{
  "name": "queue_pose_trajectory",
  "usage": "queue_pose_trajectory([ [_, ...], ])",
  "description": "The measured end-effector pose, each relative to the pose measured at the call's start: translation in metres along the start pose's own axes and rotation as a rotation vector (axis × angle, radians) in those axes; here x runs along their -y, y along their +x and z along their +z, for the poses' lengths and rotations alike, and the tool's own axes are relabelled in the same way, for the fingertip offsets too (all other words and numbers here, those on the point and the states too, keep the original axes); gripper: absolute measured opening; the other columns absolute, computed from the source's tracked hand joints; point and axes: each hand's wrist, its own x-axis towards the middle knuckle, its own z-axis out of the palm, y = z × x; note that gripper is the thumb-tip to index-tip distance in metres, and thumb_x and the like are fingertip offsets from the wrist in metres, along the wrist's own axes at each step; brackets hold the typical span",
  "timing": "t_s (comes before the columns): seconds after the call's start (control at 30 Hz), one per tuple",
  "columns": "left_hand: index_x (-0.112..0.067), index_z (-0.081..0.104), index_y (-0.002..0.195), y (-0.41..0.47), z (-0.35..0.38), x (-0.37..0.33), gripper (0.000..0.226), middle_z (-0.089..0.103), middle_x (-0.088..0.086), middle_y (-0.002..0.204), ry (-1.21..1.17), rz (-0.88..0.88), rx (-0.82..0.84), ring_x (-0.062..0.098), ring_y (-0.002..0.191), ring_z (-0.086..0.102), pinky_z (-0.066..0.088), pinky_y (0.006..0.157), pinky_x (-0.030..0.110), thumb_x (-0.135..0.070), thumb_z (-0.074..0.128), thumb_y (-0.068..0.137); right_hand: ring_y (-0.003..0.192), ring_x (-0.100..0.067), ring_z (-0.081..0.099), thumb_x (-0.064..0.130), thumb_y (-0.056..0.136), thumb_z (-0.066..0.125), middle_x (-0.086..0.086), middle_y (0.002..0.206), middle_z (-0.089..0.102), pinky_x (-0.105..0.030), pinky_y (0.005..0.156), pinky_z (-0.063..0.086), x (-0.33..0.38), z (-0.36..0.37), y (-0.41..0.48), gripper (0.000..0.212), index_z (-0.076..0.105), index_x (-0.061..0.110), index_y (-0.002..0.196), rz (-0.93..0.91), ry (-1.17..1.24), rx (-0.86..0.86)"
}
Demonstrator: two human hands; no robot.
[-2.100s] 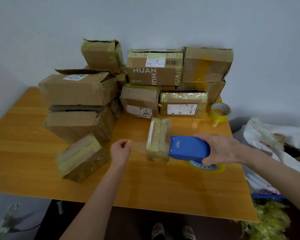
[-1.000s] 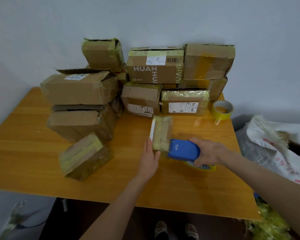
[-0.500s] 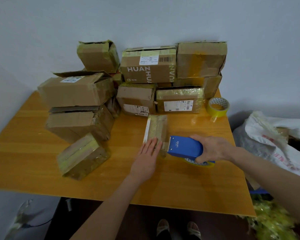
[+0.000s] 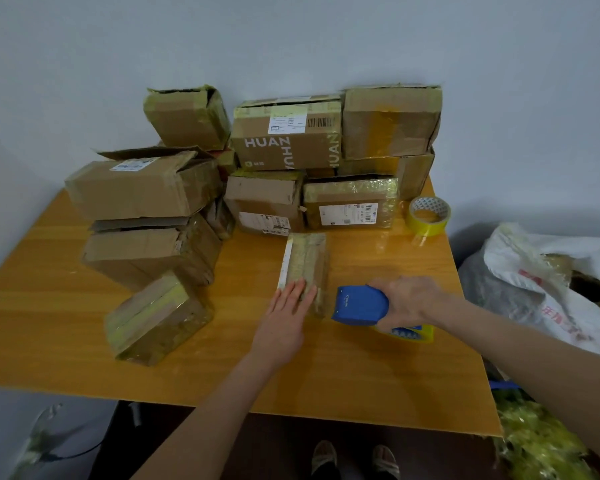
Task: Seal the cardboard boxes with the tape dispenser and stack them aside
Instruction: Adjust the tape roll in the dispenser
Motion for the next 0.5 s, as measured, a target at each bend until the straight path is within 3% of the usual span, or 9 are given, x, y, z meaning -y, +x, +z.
queue_pose_trajectory([
  [0.27,-0.028,-0.023,0.144,0.000,0.003,0.004,0.083,-0.018,0.005,0.160,-0.013,0.032,-0.027,0.019,0.146,-0.019,-0.012,0.119,0.035,-0.016,0.045,0.097,0.088,-0.020,0.057,0.056,0.063,0.067,0.008,0.093,0.058,-0.030,0.062,0.043,0.025,-0.016,0.029,0.057,0.047,0.036,0.112,-0.026,-0.010,0.087],
  [0.5,-0.029,-0.018,0.147,0.001,0.005,0.006,0.083,-0.015,0.004,0.160,-0.031,0.054,-0.037,0.019,0.146,-0.018,-0.013,0.117,0.034,-0.013,0.045,0.095,0.089,-0.018,0.060,0.056,0.062,0.065,0.004,0.098,0.061,-0.033,0.071,0.051,0.022,-0.012,0.027,0.054,0.052,0.029,0.107,0.122,0.120,0.129],
])
